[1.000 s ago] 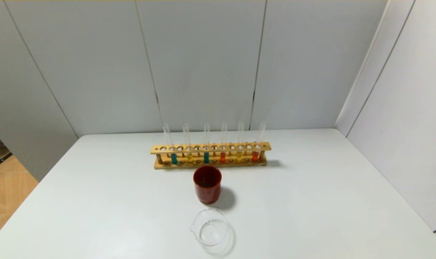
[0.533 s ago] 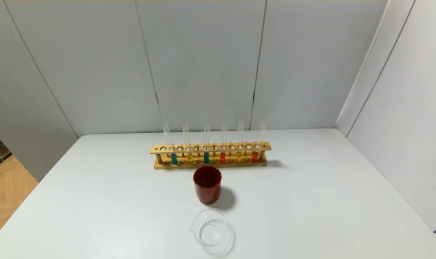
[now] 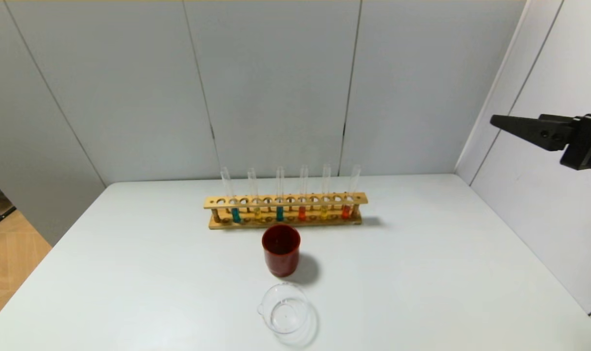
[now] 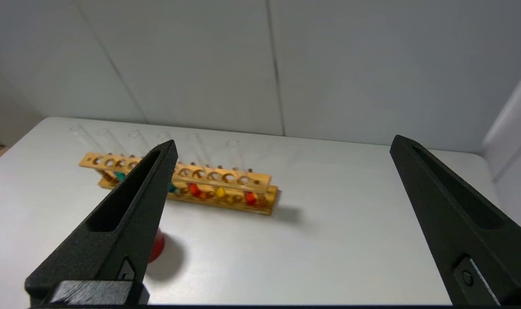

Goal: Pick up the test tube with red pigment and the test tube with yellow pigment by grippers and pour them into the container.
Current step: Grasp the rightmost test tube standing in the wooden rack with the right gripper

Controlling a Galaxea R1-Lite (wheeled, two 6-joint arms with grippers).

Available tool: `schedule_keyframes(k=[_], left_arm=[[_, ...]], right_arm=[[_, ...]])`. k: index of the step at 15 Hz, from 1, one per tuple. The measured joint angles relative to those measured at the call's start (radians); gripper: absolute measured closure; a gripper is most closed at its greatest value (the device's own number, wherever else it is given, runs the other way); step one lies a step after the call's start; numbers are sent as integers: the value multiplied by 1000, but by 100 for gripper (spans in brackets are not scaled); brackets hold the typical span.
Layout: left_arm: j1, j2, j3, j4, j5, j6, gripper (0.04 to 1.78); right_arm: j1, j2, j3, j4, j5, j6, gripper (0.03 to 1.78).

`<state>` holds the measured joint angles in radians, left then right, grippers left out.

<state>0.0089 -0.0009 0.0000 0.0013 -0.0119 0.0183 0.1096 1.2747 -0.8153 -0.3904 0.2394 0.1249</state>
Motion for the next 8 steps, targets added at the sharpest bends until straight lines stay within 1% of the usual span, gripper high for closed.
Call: schedule_keyframes(k=[2, 4, 8], left_arm=[[0, 0, 0, 0, 0, 0, 7], [0, 0, 0, 0, 0, 0, 7], [0, 0, 0, 0, 0, 0, 7]], right_arm=[[54, 61, 42, -82, 0, 8, 7], [91, 128, 81, -191, -2, 26, 7], [115, 278, 157, -413, -11, 33, 7]])
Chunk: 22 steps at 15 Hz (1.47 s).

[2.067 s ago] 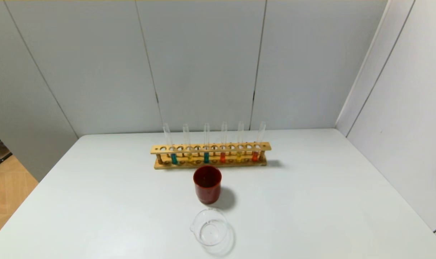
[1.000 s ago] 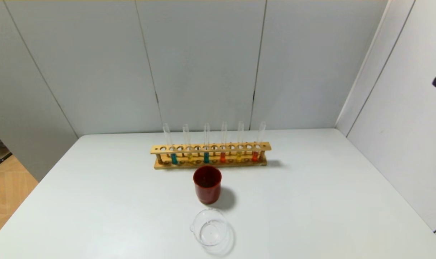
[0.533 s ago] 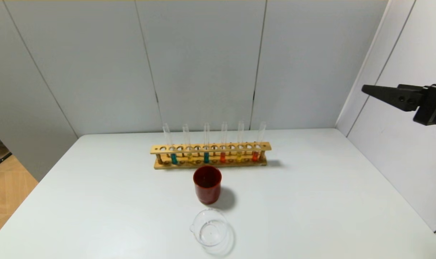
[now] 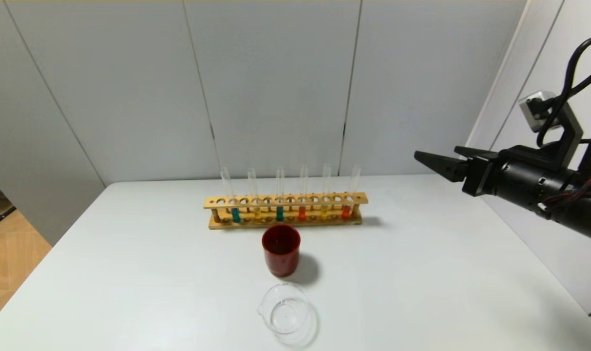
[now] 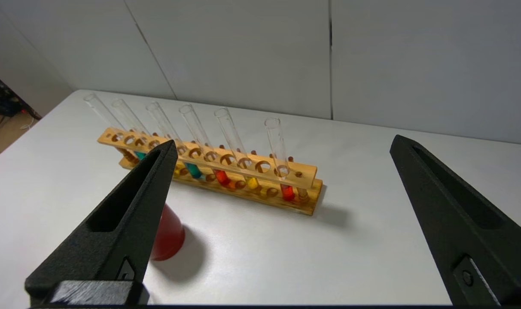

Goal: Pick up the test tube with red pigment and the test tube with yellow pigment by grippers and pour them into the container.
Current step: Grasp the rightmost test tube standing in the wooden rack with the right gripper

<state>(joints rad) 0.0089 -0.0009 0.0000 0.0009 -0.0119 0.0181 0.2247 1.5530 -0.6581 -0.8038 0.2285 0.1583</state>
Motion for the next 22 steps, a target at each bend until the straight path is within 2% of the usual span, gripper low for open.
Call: schedule_keyframes(k=[3, 8, 13, 18, 22], left_arm=[[0, 0, 0, 0, 0, 0, 7], [0, 0, 0, 0, 0, 0, 7], [0, 0, 0, 0, 0, 0, 7], [0, 0, 0, 0, 0, 0, 7], [0, 0, 0, 0, 0, 0, 7]], right_arm=[[2, 94, 30, -89, -2, 0, 7], [9, 208, 23, -141, 0, 0, 7], [21, 361, 36, -354, -7, -5, 7], [25, 422, 65, -359, -76, -58, 7], [34, 417, 82, -365, -85, -74, 7]])
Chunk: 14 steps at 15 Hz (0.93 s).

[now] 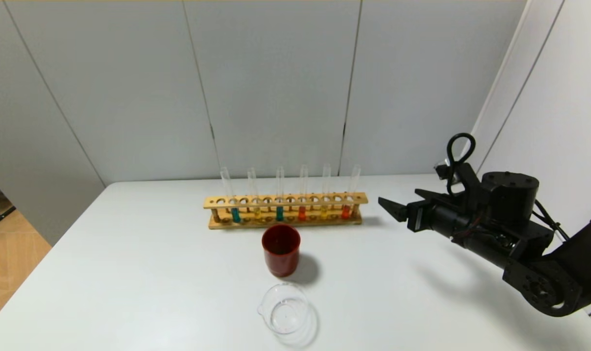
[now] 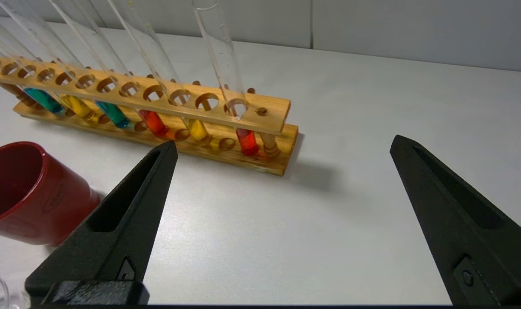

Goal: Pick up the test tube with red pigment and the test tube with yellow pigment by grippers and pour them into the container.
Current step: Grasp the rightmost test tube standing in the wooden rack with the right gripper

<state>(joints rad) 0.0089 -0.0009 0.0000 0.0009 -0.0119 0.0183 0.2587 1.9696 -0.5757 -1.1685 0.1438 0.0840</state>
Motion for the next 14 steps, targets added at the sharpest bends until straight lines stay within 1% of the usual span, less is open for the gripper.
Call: schedule_keyframes(k=[3, 5, 9, 11, 14], left_arm=[[0, 0, 0, 0, 0, 0, 7], [0, 0, 0, 0, 0, 0, 7], [0, 0, 0, 0, 0, 0, 7], [0, 0, 0, 0, 0, 0, 7], [0, 0, 0, 0, 0, 0, 7]], right_arm=[[16, 12, -10, -4, 7, -1, 7], [23, 33, -27, -34, 8, -4, 7], [27, 104, -92, -59, 6, -31, 7], [32, 141, -111, -97, 7, -28, 7], [43, 203, -139, -180, 9, -28, 7]])
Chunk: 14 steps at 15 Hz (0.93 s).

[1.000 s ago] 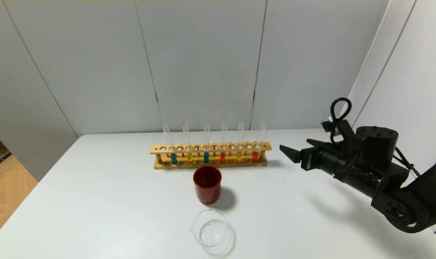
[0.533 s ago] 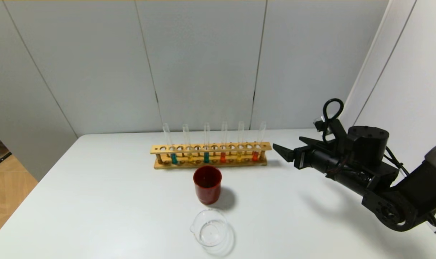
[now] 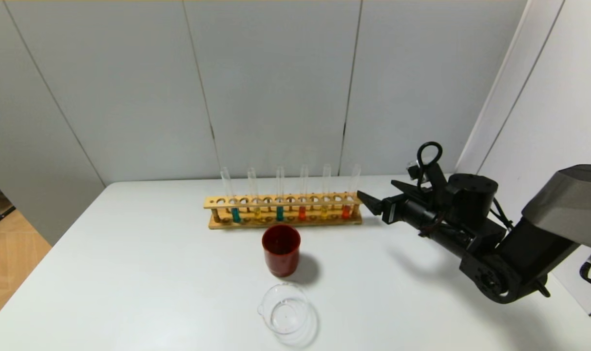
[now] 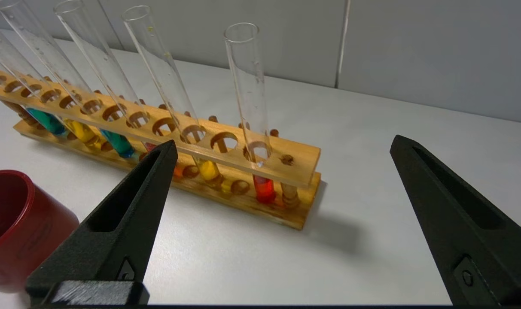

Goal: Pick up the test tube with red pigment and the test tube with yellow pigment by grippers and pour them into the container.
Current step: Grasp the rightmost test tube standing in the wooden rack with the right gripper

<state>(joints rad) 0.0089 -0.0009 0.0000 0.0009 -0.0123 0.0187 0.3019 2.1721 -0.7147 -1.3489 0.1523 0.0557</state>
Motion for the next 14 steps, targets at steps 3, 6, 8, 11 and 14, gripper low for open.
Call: schedule_keyframes(k=[3, 6, 8, 11, 14], left_arm=[[0, 0, 0, 0, 0, 0, 7], [0, 0, 0, 0, 0, 0, 7], [0, 0, 0, 0, 0, -1, 7], [0, 0, 0, 0, 0, -1, 7], [0, 0, 0, 0, 0, -1, 7]], right_arm=[[3, 46, -42, -3, -1, -3, 7], [4, 81, -73, -2, -2, -1, 7], [9, 101, -106, -1, -2, 2, 7], [15, 136, -175, 6, -1, 5, 7], [22, 166, -227, 10, 0, 9, 7]])
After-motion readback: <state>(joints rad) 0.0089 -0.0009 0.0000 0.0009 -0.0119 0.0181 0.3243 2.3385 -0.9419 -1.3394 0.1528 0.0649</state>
